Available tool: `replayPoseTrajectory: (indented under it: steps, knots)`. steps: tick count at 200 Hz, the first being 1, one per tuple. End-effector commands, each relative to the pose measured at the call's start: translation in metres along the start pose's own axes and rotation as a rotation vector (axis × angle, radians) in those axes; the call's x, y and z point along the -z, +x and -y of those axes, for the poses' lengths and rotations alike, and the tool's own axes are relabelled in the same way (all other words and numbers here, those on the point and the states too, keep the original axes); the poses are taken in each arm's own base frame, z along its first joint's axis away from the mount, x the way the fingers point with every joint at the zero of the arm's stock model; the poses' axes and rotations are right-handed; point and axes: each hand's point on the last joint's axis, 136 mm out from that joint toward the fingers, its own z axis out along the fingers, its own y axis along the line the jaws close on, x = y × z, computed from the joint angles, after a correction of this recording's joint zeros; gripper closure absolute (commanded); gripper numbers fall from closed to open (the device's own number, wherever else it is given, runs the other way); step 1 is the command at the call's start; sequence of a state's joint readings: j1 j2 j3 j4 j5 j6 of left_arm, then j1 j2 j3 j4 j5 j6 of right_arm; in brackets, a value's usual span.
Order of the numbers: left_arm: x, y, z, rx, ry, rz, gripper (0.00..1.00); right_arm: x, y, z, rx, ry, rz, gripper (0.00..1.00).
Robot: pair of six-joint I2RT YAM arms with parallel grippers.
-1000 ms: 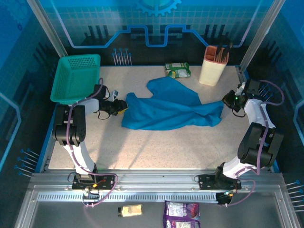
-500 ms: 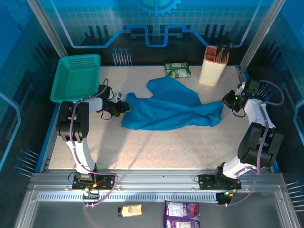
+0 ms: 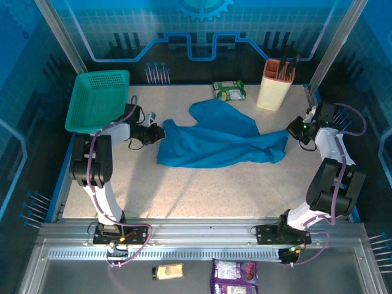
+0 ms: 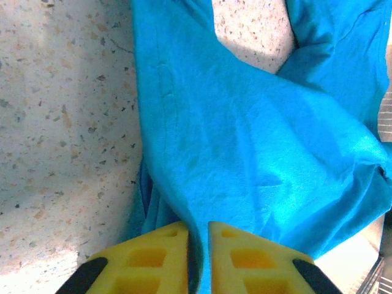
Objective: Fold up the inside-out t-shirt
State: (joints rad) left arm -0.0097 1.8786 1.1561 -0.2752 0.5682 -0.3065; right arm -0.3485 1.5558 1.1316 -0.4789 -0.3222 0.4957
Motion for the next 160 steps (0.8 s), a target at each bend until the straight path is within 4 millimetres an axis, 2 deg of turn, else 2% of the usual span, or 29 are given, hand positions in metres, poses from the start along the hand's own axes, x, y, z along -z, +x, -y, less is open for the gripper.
replayPoseTrajectory:
  steps: [1, 21, 42, 65, 82, 102, 119, 160]
  knots:
    - [0.001, 0.004, 0.002, -0.030, -0.024, -0.025, 0.89, 0.007, -0.007, -0.002, 0.007, -0.015, 0.012, 1.00]
    - [-0.001, 0.007, 0.000, -0.039, -0.039, -0.034, 0.94, 0.007, -0.007, -0.002, 0.006, -0.014, 0.012, 1.00]
    - [0.006, 0.004, 0.005, -0.052, -0.048, -0.010, 0.99, 0.009, -0.008, -0.005, 0.004, -0.021, 0.018, 1.00]
    - [0.025, -0.006, 0.018, -0.082, -0.062, 0.043, 1.00, 0.014, -0.012, -0.010, 0.002, -0.034, 0.036, 1.00]
    - [0.047, -0.016, 0.037, -0.107, -0.048, 0.101, 1.00, 0.021, -0.016, -0.016, 0.001, -0.050, 0.055, 1.00]
    - [0.080, -0.032, 0.068, -0.123, 0.003, 0.183, 1.00, 0.035, -0.023, -0.030, 0.006, -0.078, 0.095, 1.00]
    - [0.116, -0.048, 0.098, -0.144, 0.043, 0.276, 1.00, 0.052, -0.033, -0.046, 0.019, -0.109, 0.140, 1.00]
    - [0.223, -0.080, 0.161, -0.186, 0.164, 0.538, 1.00, 0.106, -0.060, -0.089, 0.052, -0.192, 0.269, 1.00]
